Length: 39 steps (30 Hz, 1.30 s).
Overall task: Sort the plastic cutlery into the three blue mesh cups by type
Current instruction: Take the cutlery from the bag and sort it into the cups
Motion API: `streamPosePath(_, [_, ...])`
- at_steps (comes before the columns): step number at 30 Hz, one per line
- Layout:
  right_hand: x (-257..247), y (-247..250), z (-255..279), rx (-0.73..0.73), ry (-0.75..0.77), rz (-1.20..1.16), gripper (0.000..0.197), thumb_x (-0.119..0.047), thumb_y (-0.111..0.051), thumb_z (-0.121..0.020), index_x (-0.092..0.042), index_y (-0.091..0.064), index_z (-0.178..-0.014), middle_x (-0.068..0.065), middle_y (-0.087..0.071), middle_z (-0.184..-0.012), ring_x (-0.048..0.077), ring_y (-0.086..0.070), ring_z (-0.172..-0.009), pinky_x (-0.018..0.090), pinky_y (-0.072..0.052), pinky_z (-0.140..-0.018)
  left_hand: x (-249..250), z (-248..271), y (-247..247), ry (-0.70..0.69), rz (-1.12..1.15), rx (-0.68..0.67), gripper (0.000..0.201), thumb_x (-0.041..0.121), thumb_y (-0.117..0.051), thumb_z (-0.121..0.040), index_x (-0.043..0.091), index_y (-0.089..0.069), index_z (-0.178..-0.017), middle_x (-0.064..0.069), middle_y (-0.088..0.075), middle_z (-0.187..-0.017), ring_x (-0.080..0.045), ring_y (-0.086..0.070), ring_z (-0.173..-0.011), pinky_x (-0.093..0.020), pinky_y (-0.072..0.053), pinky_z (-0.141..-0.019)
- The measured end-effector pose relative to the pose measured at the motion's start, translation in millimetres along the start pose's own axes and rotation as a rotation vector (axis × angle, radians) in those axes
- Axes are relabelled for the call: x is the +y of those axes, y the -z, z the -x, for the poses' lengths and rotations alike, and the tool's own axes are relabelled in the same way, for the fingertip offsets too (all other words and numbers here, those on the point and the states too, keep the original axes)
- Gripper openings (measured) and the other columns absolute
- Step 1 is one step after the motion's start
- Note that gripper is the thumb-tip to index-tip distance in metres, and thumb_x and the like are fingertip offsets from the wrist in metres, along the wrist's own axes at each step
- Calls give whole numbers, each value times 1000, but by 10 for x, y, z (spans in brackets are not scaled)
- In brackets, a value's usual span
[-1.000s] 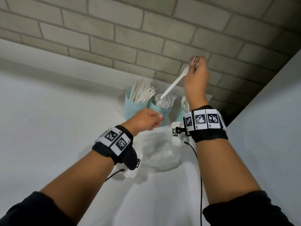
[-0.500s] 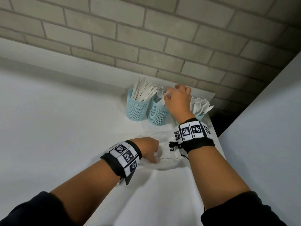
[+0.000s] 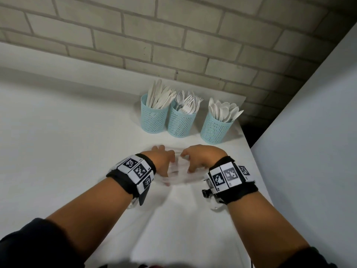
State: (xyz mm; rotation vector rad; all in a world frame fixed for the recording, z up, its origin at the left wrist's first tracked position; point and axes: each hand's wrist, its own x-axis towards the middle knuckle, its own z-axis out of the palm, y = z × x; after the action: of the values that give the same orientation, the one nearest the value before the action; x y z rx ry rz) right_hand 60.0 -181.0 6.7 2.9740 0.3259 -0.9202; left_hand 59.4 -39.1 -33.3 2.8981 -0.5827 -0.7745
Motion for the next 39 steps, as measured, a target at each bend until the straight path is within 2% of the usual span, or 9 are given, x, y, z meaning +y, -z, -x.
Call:
streamPosePath(3, [-1,-32,-14,6,-24,90,63,-17,-70,-79,-13,-41,-136,8,-52,-130,25,-55,-105,29,-41,-74,-23,10,3,16,-24,-15,86,42,-81,-65,29,-34,-136,-6,-29,-139,-27,-26,-133,-47,-38,-104])
streamPosePath(7, [-20,-135,-15,46,-59,95,59,-18,-70,-80,-9,-42,-131,12,-49,-131,27,-53,-108,33,-43,-83,-32,19,60,-50,-9,31,43,22,-65,-85,11,-52,-125,-9,-50,-132,-25,-48,-118,-32,-40,-98])
streamPosePath(11, [16,-148,-6,20,-18,95,36,-19,-63,-85,-6,-52,-117,9,-56,-113,20,-47,-87,24,-38,-62,-31,30,80,-101,-16,20,15,16,-54,-90,10,-60,-102,-6,-58,-111,-19,-49,-92,-26,-39,-81])
streamPosePath(18, [167,-129,-65,47,-36,-141,9,-22,-52,-88,-15,-59,-90,4,-58,-93,16,-51,-75,25,-37,-62,-33,27,21,-123,21,26,28,17,-42,-95,9,-51,-120,-9,-54,-127,-26,-50,-114,-30,-37,-90])
streamPosePath(22, [331,-173,-70,171,-102,-707,22,-18,-72,-80,-14,-61,-100,-2,-57,-81,10,-52,-72,18,-37,-55,-69,23,56,-119,81,75,29,19,-42,-96,5,-49,-121,-12,-53,-127,-27,-50,-115,-28,-36,-86])
streamPosePath(26, [408,-230,-110,157,-77,-834,17,-3,-74,-74,-17,-64,-75,5,-65,-85,13,-54,-75,19,-46,-70,-159,-35,56,-104,120,101,32,26,-48,-96,3,-49,-118,-12,-54,-125,-27,-51,-112,-29,-37,-90])
streamPosePath(30, [380,-253,-173,114,-63,-629,30,0,-67,-76,-19,-67,-100,-4,-59,-94,14,-54,-98,26,-42,-93,-213,-53,80,-127,328,110,28,30,-47,-97,7,-49,-113,-3,-52,-110,-21,-49,-103,-28,-37,-86])
streamPosePath(36, [325,-211,-124,25,-50,-449,63,-3,-71,-75,-23,-49,-131,-1,-48,-119,24,-50,-116,30,-42,-90,-333,6,112,-130,795,196,12,23,-52,-95,14,-59,-89,2,-58,-77,-12,-45,-67,-20,-36,-58])
streamPosePath(39, [321,-190,-101,3,-32,-357,70,-7,-73,-75,-24,-41,-136,2,-49,-130,21,-50,-108,27,-40,-87,-386,54,96,-82,1029,205,8,16,-60,-90,13,-64,-96,2,-64,-80,-12,-49,-72,-19,-41,-60])
